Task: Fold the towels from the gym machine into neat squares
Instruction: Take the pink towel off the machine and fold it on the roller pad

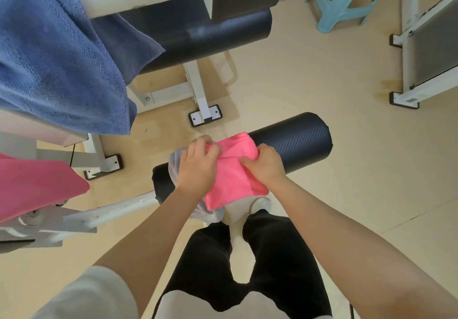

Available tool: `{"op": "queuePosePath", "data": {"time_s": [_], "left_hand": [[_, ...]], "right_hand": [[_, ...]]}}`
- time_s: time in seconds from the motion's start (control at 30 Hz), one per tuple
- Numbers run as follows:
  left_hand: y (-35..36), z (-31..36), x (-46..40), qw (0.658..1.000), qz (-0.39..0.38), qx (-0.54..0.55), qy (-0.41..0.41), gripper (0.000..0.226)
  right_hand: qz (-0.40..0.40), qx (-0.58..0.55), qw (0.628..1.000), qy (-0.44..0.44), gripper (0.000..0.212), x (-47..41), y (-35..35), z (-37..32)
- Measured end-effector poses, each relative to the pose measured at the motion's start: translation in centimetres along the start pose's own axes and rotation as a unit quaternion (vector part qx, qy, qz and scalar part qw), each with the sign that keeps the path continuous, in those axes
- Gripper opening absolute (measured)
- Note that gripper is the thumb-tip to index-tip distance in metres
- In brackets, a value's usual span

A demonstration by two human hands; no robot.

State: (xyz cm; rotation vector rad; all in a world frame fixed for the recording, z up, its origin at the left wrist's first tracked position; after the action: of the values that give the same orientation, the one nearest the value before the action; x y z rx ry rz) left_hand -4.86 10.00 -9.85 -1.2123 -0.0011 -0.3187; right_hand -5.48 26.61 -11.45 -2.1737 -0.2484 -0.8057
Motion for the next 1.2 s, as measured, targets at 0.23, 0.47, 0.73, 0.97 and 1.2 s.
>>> {"op": "queuePosePath", "data": {"time_s": [0.23,0.47,0.73,0.97,1.2], "left_hand": [[1.2,0.1,-1.2,0.962,-0.182,0.031,-0.203,0.034],[0.0,9.2,-8.0,0.927,-0.149,0.284,-0.193,0.044],[0.1,30.0,-18.7,0.625,-0.204,0.729,-0.190,0.045],[1.9,42.7,-27.8,0.695,-0.167,0.683,-0.151,0.025],[3.4,47.5,-37.6,0.635,-0.201,0.718,-0.203,0.038]], "right_hand": [[-0.134,-0.248,0.958,-0.043,0.015,1.2,-2.9,-0.4],[-0.190,-0.506,0.840,-0.047,0.031,-1.6,-14.1,3.4],[-0.201,-0.545,0.814,-0.009,0.034,-5.6,-33.0,13.4],[-0.048,-0.428,0.902,0.033,0.026,-9.2,-45.3,21.2],[-0.041,-0.525,0.850,0.019,0.026,-15.3,-53.3,23.5]]}}
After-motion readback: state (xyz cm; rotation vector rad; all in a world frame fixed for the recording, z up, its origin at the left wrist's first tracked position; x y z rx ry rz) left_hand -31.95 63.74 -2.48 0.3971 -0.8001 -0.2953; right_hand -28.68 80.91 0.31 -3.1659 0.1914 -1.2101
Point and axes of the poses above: each hand's wrist, its own x-axis away from the middle knuckle, its own y-axis out of the palm, z = x × y, the point moved 3 cm from there along -x, towards the middle knuckle, and after that the axes turned 8 degrees about -z, right-handed, at the moved point
